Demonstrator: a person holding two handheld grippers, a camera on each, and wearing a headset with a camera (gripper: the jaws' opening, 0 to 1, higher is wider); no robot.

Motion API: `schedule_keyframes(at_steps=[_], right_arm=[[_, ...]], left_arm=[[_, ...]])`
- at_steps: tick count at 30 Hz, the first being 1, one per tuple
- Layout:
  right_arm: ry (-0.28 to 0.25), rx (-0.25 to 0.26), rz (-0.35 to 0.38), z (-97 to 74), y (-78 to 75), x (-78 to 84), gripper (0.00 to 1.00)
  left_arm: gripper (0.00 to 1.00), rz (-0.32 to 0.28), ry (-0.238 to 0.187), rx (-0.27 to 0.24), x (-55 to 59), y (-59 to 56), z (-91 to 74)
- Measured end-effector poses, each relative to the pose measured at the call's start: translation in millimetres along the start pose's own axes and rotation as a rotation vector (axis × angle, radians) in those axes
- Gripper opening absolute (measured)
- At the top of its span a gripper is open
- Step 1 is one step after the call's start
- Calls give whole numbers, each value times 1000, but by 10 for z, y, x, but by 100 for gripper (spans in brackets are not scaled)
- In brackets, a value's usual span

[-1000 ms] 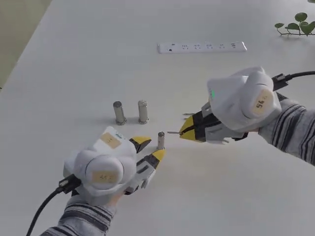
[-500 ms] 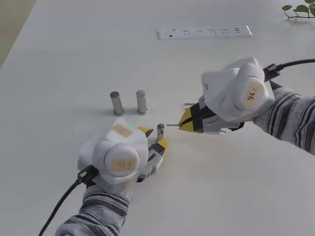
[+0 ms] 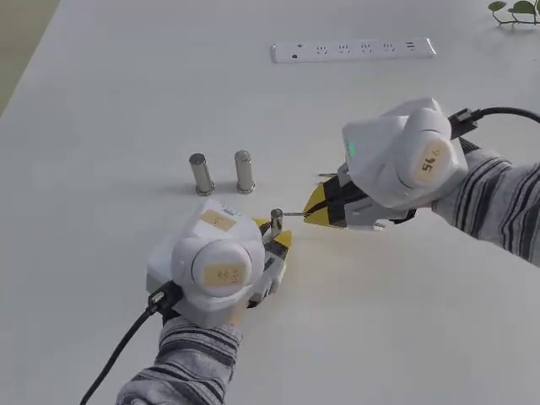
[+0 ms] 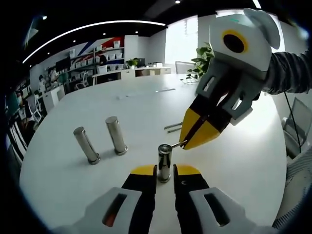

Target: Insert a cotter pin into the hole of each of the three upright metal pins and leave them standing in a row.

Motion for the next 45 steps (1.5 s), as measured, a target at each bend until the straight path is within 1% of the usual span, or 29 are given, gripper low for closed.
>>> schedule_keyframes(at_steps=[3,7,10,13,14,15,19,23,25,27,28,31,33,36,40,41,45], right_arm=[[1,-3,-6,-3,-1,-15,0],[7,-4,-18,-12,1,-36,0],[9,-9,-28,-10,5,-48,0],[19,-14,-45,-15,15,-57,0],[19,-16,-47,-17,17,-59,0],[12,-19,-47,-21,20,-66,0],[9,-26,-46,-23,27,-79,0],[-1,-25,-31,-17,44,-108,0],[0,-20,-23,-8,54,-126,0],[10,-9,25,-6,58,-134,0],[9,-9,32,-6,62,-144,0],[11,-1,43,0,81,-161,0],[11,3,58,1,90,-168,0],[8,5,82,5,109,-179,0],[7,18,96,9,133,-190,0],[7,19,100,10,138,-193,0],[10,25,122,10,146,-197,0]], left_arm=[[6,3,-5,4,-13,14,11],[6,6,-6,22,-17,32,19],[6,19,-3,50,-19,46,21],[6,45,-1,108,-24,77,35],[6,50,0,115,-25,86,37],[6,66,0,133,-28,92,38],[6,91,4,159,-35,105,50],[6,91,5,169,-37,109,60],[6,86,7,166,-37,101,63],[6,78,10,156,-36,91,64],[6,75,11,149,-36,87,64],[6,66,17,108,-34,66,55],[7,72,17,94,-32,50,46],[7,62,16,67,-31,31,29],[9,50,3,16,-49,1,4],[10,44,0,-5,-53,1,-3],[11,29,7,-12,-49,-14,-18]])
Point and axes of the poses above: the centre of the closed fingertips' face, and the gripper's own axes: z roughly forward along the fingers, y roughly to its left, x roughly out of its underside, the point moved 10 cm from there along -z, roughly backward along the fingers, and after that the axes turned 4 degrees about -x, right-handed, at the moved point
